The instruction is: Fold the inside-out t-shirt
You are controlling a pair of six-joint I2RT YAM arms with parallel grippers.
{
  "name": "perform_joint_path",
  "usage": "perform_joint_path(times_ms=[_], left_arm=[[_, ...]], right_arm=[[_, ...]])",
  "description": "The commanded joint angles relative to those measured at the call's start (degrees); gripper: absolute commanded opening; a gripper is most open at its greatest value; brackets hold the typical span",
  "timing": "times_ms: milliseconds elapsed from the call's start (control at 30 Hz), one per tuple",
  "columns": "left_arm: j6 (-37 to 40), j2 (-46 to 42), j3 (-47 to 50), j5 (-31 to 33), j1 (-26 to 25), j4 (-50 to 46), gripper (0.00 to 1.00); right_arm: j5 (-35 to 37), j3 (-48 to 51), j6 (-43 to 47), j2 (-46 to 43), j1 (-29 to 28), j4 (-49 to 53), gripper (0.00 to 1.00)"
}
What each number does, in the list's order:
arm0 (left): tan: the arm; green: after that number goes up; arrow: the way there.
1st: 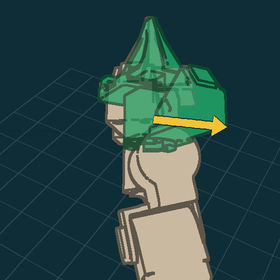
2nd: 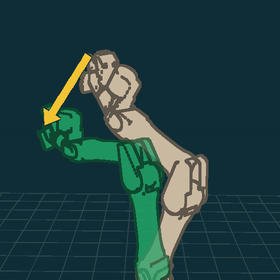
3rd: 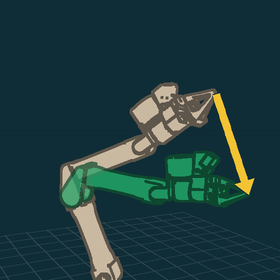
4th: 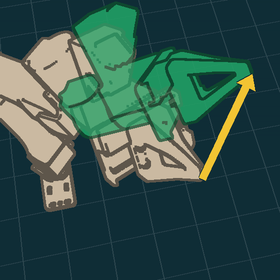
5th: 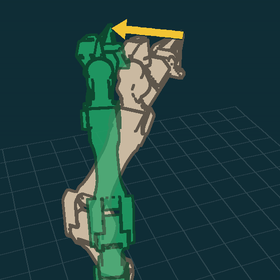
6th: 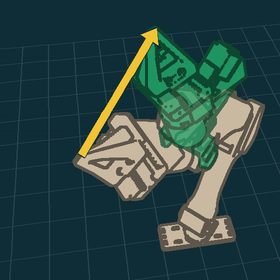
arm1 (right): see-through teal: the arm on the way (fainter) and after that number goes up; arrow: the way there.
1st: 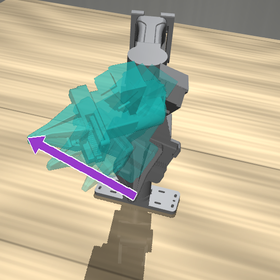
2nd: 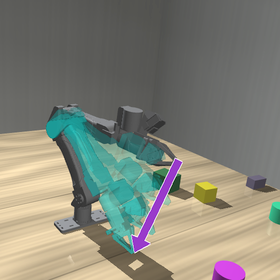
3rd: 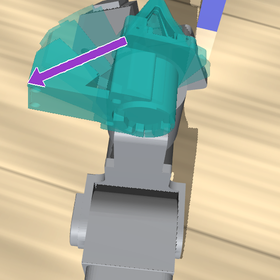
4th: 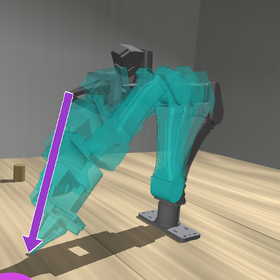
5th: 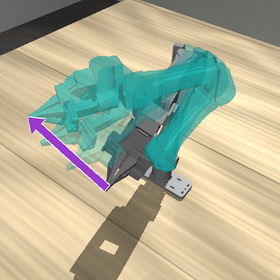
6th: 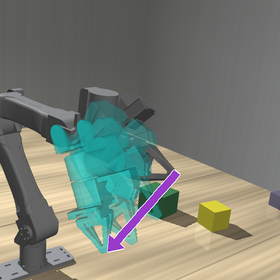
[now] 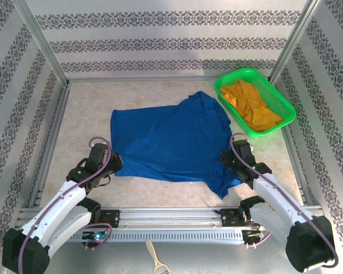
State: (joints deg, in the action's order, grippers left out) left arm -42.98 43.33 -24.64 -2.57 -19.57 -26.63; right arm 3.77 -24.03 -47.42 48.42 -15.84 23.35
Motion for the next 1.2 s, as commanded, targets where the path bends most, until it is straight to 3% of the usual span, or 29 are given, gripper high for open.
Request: perform_joint_path(times_ms=[0, 200, 367, 867, 1167], left_arm=[[-0.7, 0.6, 0.3, 2.2, -0.8, -2.1, 0.0], [0.9, 2.1, -1.9, 5.8, -0.7, -4.2, 0.01], [3.2, 4.1, -4.7, 8.9, -0.5, -5.4, 0.0], [8.4, 8.5, -8.5, 7.2, 6.2, -3.4, 0.0], [10.9, 9.7, -9.7, 4.2, 11.2, -3.0, 0.0]], right_arm=[[1.3, -2.9, 2.3, -2.8, 0.5, 10.2, 0.56], [5.4, -3.0, -2.0, -7.0, 0.4, 21.5, 0.58], [7.0, -1.7, -6.3, -7.0, 0.3, 24.4, 0.6], [5.6, 1.3, -10.8, 0.8, -4.1, 17.2, 0.69], [2.8, 3.2, -12.8, 0.5, -6.7, 12.9, 0.6]])
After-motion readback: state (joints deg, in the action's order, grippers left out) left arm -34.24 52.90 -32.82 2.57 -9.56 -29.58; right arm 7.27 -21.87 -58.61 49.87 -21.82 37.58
